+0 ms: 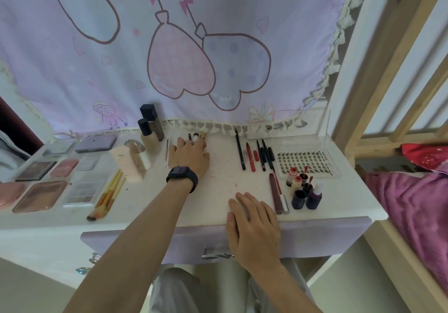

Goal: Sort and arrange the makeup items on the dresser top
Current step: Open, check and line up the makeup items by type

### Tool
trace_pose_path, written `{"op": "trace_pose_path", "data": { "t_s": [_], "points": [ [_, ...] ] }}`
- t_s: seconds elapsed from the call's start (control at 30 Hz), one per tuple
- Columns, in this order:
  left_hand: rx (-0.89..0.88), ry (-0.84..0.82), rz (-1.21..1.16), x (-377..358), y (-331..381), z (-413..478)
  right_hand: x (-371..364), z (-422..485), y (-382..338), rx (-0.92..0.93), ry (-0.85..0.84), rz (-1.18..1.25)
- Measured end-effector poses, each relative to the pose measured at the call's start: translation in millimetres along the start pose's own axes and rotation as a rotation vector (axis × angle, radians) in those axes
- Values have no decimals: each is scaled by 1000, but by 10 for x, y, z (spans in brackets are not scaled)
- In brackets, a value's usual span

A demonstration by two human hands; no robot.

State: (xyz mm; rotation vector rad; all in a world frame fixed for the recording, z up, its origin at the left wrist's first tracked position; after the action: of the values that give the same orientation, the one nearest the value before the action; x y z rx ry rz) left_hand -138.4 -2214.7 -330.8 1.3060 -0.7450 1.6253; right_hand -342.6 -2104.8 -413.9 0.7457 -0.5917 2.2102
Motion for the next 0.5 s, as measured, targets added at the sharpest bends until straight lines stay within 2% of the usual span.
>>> {"op": "trace_pose_path", "data": {
  "t_s": [0.17,0.27,0.5],
  "points": [
    [64,13,-70,59,5,2,25,18,-6,18,12,0],
    [126,52,-237,162,-44,-20,36,18,-18,11,8,2],
    [260,44,-1103,556,-197,-323,129,46,-37,-33,-42,62]
  ]
}}
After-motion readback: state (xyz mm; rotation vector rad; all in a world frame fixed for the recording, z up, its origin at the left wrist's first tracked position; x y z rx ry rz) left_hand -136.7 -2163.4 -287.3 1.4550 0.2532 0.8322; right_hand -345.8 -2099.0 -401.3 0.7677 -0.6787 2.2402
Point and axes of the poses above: each hand's wrist, its own z-axis towards the middle knuckle, its own x-axis out of the back of the hand, y = z × x, the point moved 1 cm from there along z, towards the middle knuckle, and after that the axes turned 6 degrees about x, right-handed, at the moved point
